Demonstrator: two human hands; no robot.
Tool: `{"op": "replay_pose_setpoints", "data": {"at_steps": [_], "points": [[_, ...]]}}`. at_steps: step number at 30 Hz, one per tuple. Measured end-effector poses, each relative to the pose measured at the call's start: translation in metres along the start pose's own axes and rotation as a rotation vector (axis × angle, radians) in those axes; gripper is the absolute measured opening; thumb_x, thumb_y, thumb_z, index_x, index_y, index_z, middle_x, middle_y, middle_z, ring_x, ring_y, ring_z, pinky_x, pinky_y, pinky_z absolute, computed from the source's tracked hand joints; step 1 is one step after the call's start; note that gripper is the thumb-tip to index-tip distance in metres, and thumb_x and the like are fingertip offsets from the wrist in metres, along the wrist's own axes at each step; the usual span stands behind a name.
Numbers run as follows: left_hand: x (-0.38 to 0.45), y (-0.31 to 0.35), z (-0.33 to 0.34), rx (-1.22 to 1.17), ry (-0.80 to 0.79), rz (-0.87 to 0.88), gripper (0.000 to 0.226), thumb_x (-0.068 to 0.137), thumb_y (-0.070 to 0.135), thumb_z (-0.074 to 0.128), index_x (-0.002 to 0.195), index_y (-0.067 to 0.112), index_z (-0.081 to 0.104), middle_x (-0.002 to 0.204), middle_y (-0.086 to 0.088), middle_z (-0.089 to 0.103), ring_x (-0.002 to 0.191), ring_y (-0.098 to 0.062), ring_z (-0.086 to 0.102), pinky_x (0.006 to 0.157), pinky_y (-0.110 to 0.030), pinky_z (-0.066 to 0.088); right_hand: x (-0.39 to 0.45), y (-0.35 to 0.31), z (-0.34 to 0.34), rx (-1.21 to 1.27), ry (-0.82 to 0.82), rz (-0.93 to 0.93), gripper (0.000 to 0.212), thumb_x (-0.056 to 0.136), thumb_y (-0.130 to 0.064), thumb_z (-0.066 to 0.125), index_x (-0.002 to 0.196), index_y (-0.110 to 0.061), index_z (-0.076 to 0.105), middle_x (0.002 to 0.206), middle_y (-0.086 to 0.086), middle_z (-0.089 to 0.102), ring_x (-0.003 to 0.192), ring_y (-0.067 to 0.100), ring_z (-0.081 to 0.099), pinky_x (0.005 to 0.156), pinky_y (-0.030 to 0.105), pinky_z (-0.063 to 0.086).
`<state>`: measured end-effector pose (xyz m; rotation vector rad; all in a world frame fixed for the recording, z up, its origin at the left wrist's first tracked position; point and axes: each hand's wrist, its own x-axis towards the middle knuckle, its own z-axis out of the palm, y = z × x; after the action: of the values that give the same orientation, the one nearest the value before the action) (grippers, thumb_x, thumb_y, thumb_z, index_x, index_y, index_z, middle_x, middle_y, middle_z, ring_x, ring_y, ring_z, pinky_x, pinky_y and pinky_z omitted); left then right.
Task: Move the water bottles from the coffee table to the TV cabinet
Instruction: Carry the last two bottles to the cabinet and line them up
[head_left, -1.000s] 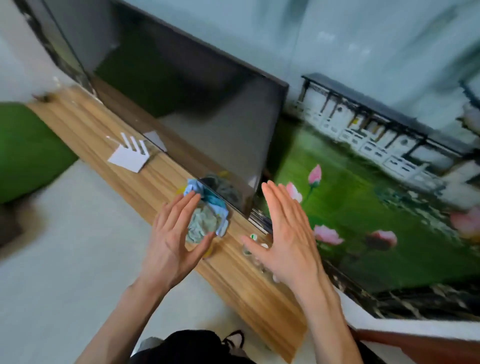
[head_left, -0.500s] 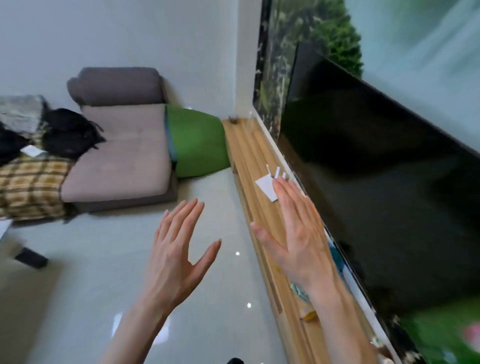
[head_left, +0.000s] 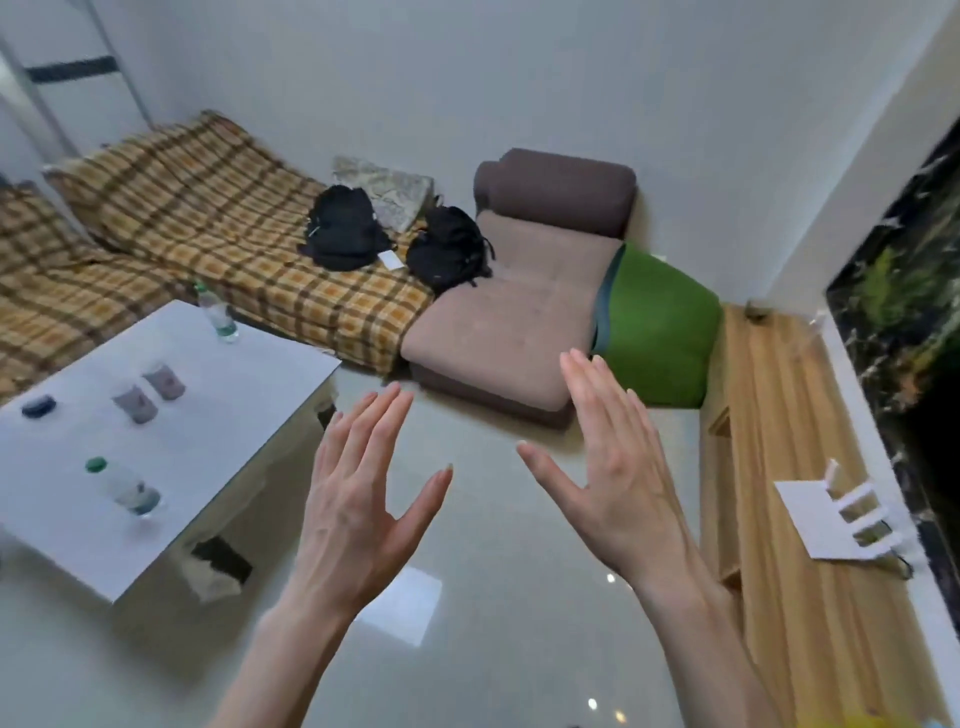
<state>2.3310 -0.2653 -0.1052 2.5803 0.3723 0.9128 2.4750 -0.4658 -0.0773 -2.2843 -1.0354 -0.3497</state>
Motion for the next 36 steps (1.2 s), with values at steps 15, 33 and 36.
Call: {"op": "replay_pose_setpoints", "data": {"at_steps": [15,33,36], "points": [[0.139,-0.158,0.002,0.233,0.172,-0.368,0.071,0.098,0.057,0.05,0.158,0.02,0.038,0.164,0.001,0.041,0.156,-0.014,0.029,0.123,-0.055,0.034,0.253,-0.031,0.153,0.243,-0.123,-0.327,0.072,0.101,-0.059,0.043,0.16,-0.022,0.025,0.168,-0.007,0.026,0.157,0.008,0.014,0.127,0.048,0.02],[0.233,-0.31,0.002,0.385,0.337,-0.664,0.074,0.093,0.055,0.052,0.156,0.018,0.042,0.16,0.001,0.045,0.155,-0.015,0.032,0.125,-0.055,0.032,0.46,-0.096,0.314,0.355,-0.349,-0.612,0.076,0.1,-0.06,0.048,0.161,-0.024,0.021,0.168,-0.009,0.024,0.157,0.007,0.011,0.127,0.045,0.022],[0.231,-0.345,-0.002,0.384,0.344,-0.725,0.074,0.093,0.057,0.051,0.157,0.021,0.04,0.161,0.003,0.043,0.155,-0.009,0.027,0.126,-0.053,0.03,0.477,-0.12,0.346,0.361,-0.387,-0.638,0.076,0.1,-0.063,0.044,0.162,-0.027,0.018,0.169,-0.012,0.021,0.157,0.005,0.009,0.128,0.041,0.018]]}}
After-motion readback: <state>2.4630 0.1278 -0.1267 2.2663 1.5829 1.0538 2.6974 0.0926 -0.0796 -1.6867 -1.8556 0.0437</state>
